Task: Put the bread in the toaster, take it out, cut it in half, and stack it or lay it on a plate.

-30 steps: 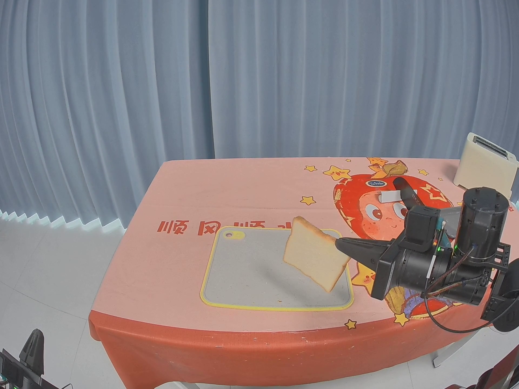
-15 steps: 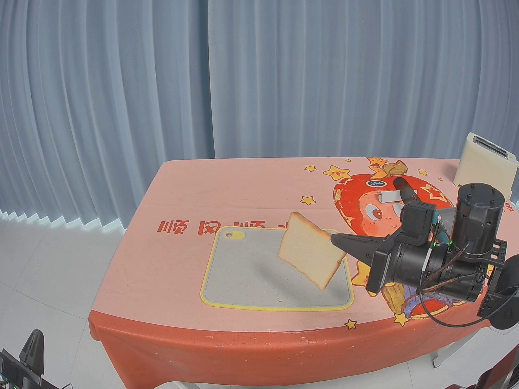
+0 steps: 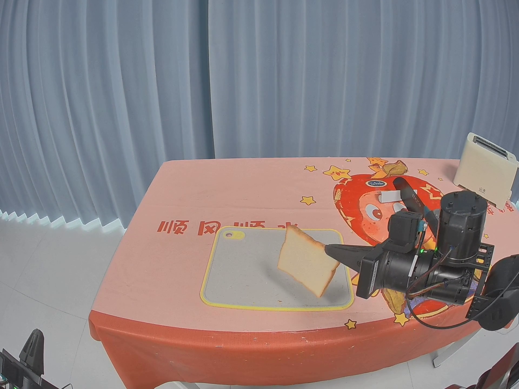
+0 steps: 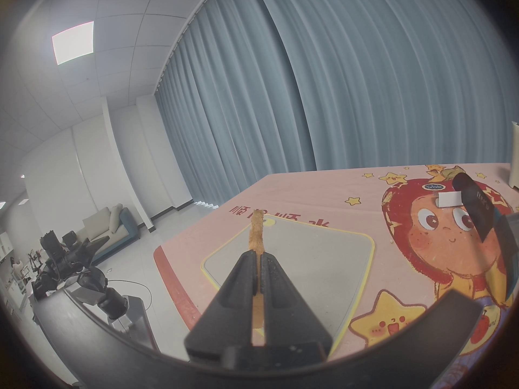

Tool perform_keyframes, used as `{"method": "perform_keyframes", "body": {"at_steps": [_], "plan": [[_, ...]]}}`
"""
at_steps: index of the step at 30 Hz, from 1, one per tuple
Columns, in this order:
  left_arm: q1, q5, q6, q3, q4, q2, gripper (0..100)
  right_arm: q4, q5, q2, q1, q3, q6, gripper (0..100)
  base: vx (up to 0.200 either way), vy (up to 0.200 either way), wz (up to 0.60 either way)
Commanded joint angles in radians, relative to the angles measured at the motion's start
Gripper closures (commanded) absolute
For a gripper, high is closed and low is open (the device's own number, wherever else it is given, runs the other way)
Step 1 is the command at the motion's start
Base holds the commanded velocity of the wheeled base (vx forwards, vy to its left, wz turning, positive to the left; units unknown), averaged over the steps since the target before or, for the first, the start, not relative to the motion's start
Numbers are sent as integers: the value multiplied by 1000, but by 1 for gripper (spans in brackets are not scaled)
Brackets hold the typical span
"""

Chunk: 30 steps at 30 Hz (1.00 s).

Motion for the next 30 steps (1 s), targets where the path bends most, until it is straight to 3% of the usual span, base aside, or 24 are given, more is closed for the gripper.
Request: {"method": "perform_keyframes", "body": {"at_steps": [1, 5, 14, 21, 22, 28, 30], "plan": [[0, 1, 0, 18, 0, -16, 100, -1, 2, 41, 0, 0, 0, 100, 0, 0, 0], [0, 1, 0, 18, -2, -16, 100, -19, 2, 72, -2, 0, 2, 100, 0, 0, 0], [0, 1, 0, 18, -2, -16, 100, -191, -1, 146, 6, 31, 8, 100, 0, 0, 0], [0, 1, 0, 18, 0, -16, 100, -199, -9, 159, 7, 33, 8, 100, 0, 0, 0], [0, 1, 0, 18, -2, -16, 100, -199, -9, 159, 7, 33, 8, 0, 0, 0, 0], [0, 1, 0, 18, -2, -16, 100, -199, -11, 155, 7, 33, 9, 0, 0, 0, 0], [0, 1, 0, 18, -2, -16, 100, -200, -30, 150, 7, 22, 9, 0, 0, 0, 0]]}}
